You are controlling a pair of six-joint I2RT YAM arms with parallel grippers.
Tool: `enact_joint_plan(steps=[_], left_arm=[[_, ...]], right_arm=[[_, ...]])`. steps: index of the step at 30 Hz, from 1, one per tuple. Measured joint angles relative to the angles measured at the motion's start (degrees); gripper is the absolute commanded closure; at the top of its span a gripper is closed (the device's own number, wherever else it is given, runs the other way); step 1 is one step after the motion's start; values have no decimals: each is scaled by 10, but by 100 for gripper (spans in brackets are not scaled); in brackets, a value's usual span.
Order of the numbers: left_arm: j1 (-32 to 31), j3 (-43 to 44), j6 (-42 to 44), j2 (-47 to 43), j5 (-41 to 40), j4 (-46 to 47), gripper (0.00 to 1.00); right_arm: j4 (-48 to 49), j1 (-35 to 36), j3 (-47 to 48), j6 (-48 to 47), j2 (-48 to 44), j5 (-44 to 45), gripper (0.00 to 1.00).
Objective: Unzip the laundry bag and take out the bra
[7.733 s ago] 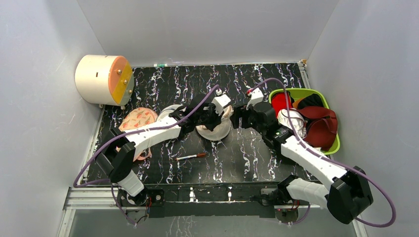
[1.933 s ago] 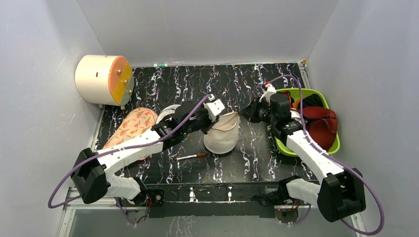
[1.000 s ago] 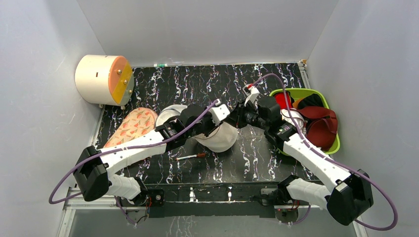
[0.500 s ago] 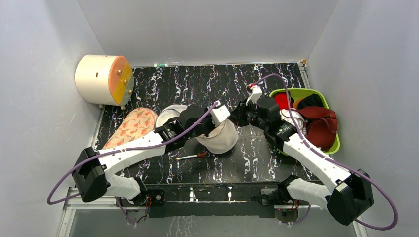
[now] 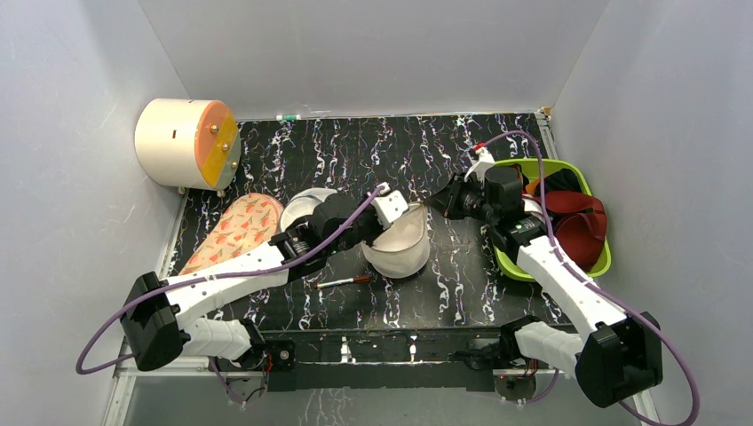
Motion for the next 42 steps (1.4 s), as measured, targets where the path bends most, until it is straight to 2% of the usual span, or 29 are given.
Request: enact_joint_plan(steps=[6, 11, 18, 20, 26, 29, 33, 42], left_arm=[[0, 3, 0, 3, 0, -14, 76], [0, 15, -2, 26, 0, -32, 64], [-1, 16, -2, 32, -5, -42, 63], [-1, 16, -2, 32, -10, -42, 64], [-1, 16, -1, 32, -19, -40, 90], [-1, 16, 0, 32, -23, -40, 98], [-2, 16, 4, 28, -24, -40, 100], [-7, 4, 9, 0, -24, -19, 100]], right_arm=[[13, -10, 0, -6, -2, -45, 100], [29, 6, 0, -12, -12, -63, 100], [44, 61, 0, -30, -14, -76, 100], [47, 75, 0, -34, -14, -78, 100], [46, 107, 6, -51, -7, -78, 100], [43, 113, 10, -58, -4, -72, 100], [43, 115, 10, -64, -5, -54, 100], [4, 103, 14, -69, -18, 45, 100]])
